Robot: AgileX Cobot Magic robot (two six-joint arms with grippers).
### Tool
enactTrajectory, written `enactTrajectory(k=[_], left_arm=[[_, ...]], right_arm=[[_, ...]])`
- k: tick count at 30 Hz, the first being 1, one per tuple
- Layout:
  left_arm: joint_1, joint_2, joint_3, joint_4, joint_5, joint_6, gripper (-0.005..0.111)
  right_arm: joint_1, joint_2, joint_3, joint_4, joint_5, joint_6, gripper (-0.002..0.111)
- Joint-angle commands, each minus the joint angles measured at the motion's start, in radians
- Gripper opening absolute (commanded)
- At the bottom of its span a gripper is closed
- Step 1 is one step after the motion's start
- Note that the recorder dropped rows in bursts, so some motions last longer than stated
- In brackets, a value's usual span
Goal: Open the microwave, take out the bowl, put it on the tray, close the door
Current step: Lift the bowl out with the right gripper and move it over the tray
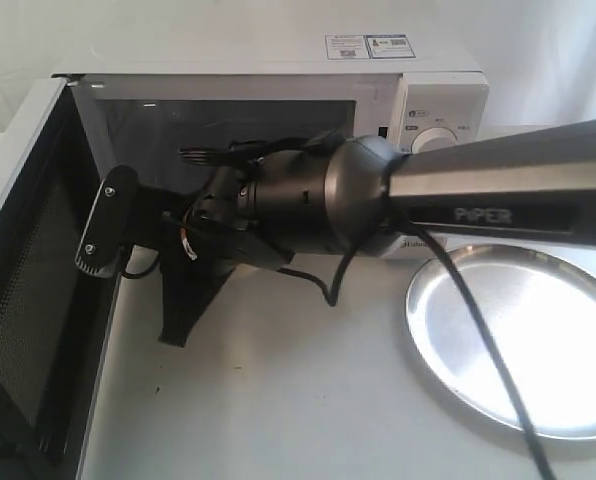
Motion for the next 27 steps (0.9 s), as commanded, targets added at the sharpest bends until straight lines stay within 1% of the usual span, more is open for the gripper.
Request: enactTrajectory(k=[1, 6, 10, 14, 17, 21, 24, 25, 27], left_arm=[[-0.004, -0.002, -0.002, -0.007, 0.001, -0.004, 0.0], [-0.004, -0.002, -0.002, -0.007, 0.001, -0.004, 0.0], [-0.004, -0.002, -0.002, -0.007, 0.001, -0.004, 0.0], [-0.004, -0.002, -0.002, -0.007, 0.001, -0.004, 0.0], [-0.004, -0.002, -0.002, -0.007, 0.001, -0.004, 0.0], [-0.004, -0.002, -0.002, -0.007, 0.001, -0.004, 0.0], [-0.004, -0.002, -0.002, -0.007, 0.001, -0.004, 0.0], [-0.004, -0.002, -0.002, -0.007, 0.001, -0.004, 0.0], [-0.004, -0.002, -0.002, -0.007, 0.001, -0.004, 0.0]], right_arm=[[0.035, -0.123, 0.075, -0.014, 0.174, 0.024, 0.0], [0.041, -0.272, 0.189, -0.037, 0.39, 0.08, 0.0], [0.041, -0.39, 0.312, -0.071, 0.419, 0.249, 0.0], [0.041, -0.489, 0.489, -0.099, 0.457, 0.324, 0.0], [0.041, -0.538, 0.599, -0.281, 0.45, 0.504, 0.0], [0.037, -0.55, 0.706, -0.702, 0.397, 0.956, 0.0], [0.014, -0.538, 0.747, -0.865, 0.362, 1.172, 0.0], [0.002, -0.53, 0.753, -0.898, 0.36, 1.217, 0.0], [-0.022, -0.512, 0.761, -0.928, 0.36, 1.245, 0.0]])
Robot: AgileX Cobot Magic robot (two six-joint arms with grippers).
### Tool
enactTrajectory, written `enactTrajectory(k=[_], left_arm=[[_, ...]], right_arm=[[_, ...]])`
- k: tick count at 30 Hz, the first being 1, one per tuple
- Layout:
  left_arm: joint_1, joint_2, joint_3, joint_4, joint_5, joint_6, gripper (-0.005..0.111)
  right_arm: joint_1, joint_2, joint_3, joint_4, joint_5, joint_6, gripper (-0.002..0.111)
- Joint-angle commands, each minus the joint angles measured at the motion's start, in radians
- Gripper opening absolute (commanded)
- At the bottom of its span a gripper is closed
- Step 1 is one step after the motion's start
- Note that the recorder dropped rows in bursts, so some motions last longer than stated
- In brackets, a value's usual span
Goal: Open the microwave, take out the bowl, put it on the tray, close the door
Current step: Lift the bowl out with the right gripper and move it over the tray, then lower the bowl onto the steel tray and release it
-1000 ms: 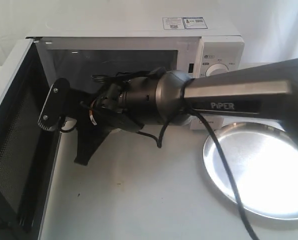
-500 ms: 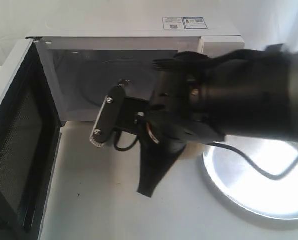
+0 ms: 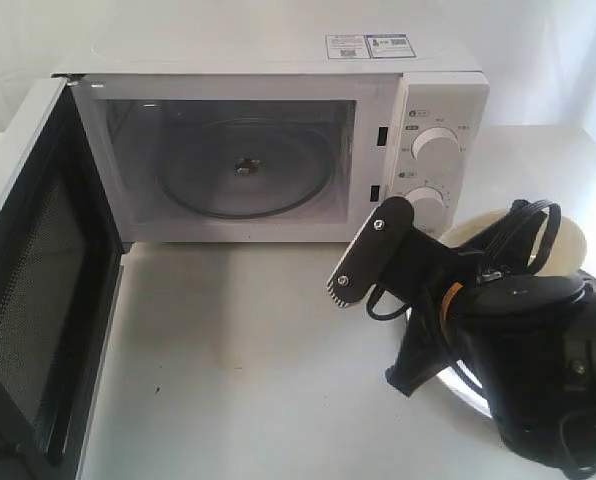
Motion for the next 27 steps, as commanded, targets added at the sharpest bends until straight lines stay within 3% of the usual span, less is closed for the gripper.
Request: enactTrajectory(k=[1, 5, 10, 20, 23, 27], left_arm=[[-0.004, -0.002, -0.002, -0.007, 0.001, -0.004, 0.0], [-0.004, -0.002, -0.002, -0.007, 0.001, -0.004, 0.0], [-0.004, -0.002, -0.002, -0.007, 0.001, -0.004, 0.0], [-0.004, -0.002, -0.002, -0.007, 0.001, -0.004, 0.0], [-0.004, -0.002, -0.002, -0.007, 0.001, -0.004, 0.0], [-0.004, -0.002, -0.002, -0.007, 0.001, -0.004, 0.0]], right_arm=[[-0.054, 0.03, 0.027, -0.159, -0.019, 0.162, 0.0], [-0.124, 0.085, 0.027, -0.182, -0.034, 0.17, 0.0], [-0.197, 0.169, 0.027, -0.219, -0.186, 0.159, 0.005], [-0.2, 0.217, 0.025, -0.458, -0.087, 0.322, 0.052], [-0.2, 0.205, 0.022, -0.494, -0.088, 0.366, 0.05], [-0.184, 0.158, 0.005, -0.51, -0.267, 0.454, 0.029]])
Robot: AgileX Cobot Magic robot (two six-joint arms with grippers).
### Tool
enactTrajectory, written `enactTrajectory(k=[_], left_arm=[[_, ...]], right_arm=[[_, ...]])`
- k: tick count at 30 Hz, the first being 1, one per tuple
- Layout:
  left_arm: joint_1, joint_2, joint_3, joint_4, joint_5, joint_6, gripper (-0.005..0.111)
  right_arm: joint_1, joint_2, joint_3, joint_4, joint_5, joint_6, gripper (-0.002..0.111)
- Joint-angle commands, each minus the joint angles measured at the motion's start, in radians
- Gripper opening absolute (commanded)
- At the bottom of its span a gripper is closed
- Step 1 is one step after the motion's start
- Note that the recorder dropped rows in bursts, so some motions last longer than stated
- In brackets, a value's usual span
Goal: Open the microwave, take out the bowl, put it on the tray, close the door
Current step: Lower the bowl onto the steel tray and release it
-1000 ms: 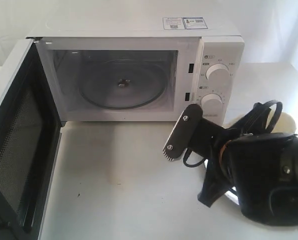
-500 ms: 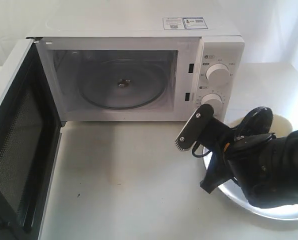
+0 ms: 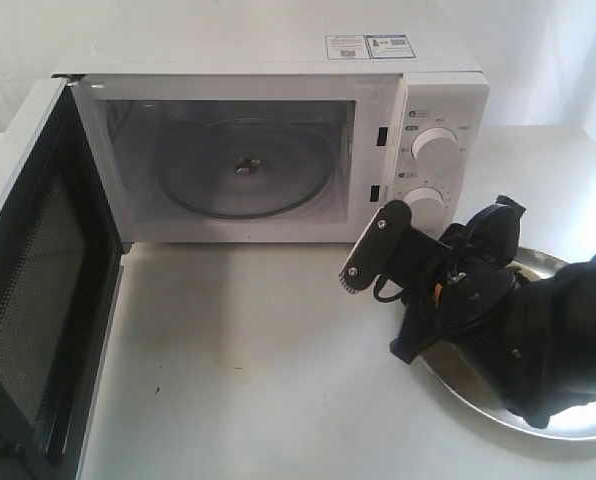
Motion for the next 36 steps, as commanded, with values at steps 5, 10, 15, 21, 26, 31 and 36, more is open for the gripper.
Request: enactTrajectory(k=[5, 10, 15, 21, 26, 31, 36], left_arm=[[-0.004, -0.002, -0.002, -0.007, 0.001, -0.004, 0.0], [-0.004, -0.002, -0.002, -0.007, 0.001, -0.004, 0.0], [-0.004, -0.002, -0.002, -0.007, 0.001, -0.004, 0.0], [-0.004, -0.002, -0.002, -0.007, 0.001, -0.004, 0.0], [-0.004, -0.002, -0.002, -0.007, 0.001, -0.004, 0.0], [-0.004, -0.002, -0.002, -0.007, 0.001, -0.004, 0.0], [-0.004, -0.002, -0.002, -0.007, 0.001, -0.004, 0.0]], right_arm=[[0.117, -0.102, -0.119, -0.03, -0.479, -0.098, 0.0], [0.3, -0.104, -0.318, -0.03, -0.242, -0.202, 0.0], [0.41, -0.094, -0.595, -0.03, -0.379, -0.113, 0.0], [0.481, 0.081, -0.95, -0.03, -0.491, -0.123, 0.0], [0.529, 0.333, -1.247, -0.03, -0.501, -0.328, 0.0], [0.558, 0.553, -1.372, -0.03, -0.139, -0.711, 0.0], [0.557, 0.561, -1.372, -0.03, 0.322, -0.862, 0.0]])
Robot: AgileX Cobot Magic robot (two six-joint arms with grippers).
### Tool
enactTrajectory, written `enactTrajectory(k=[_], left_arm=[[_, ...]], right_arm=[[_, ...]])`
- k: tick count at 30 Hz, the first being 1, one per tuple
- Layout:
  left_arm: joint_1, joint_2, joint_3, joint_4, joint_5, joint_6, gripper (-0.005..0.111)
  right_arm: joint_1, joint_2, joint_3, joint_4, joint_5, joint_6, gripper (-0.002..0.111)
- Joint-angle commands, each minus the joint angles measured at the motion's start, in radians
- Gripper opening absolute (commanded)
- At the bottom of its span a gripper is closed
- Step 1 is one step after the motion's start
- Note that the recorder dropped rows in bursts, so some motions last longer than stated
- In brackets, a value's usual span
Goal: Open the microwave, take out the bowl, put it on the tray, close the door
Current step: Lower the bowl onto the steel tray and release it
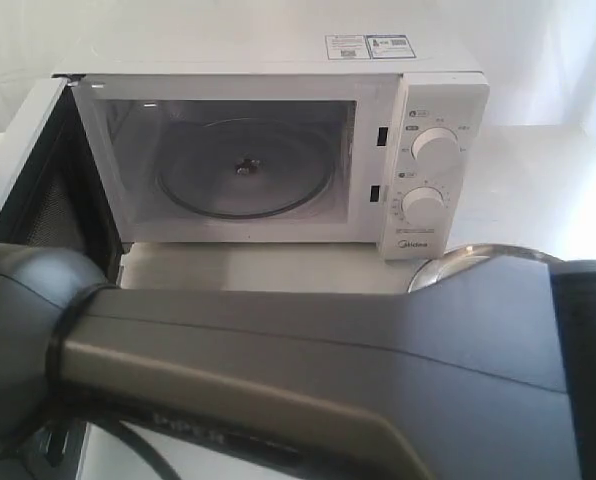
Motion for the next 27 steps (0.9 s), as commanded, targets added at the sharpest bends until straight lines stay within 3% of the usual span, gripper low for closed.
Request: enactTrajectory(k=[1, 4, 11, 20, 27], left_arm=[[-0.004, -0.002, -0.002, -0.007, 0.001, -0.004, 0.0], [-0.004, -0.002, -0.002, -0.007, 0.001, -0.004, 0.0], [-0.004, -0.002, -0.002, -0.007, 0.001, -0.004, 0.0], [-0.004, -0.002, -0.002, -0.007, 0.001, -0.004, 0.0], [-0.004, -0.002, -0.002, -0.007, 0.001, -0.004, 0.0]], right_arm=[[-0.015, -0.014, -0.01, 0.0, 0.395, -0.206, 0.0], [-0.076, -0.014, -0.011, 0.0, 0.549, -0.323, 0.0], [-0.205, -0.042, -0.011, 0.121, 0.549, -0.316, 0.0], [-0.403, -0.046, 0.002, 0.294, 0.549, -0.133, 0.0], [-0.569, -0.031, 0.156, 0.217, 0.549, 0.076, 0.0]])
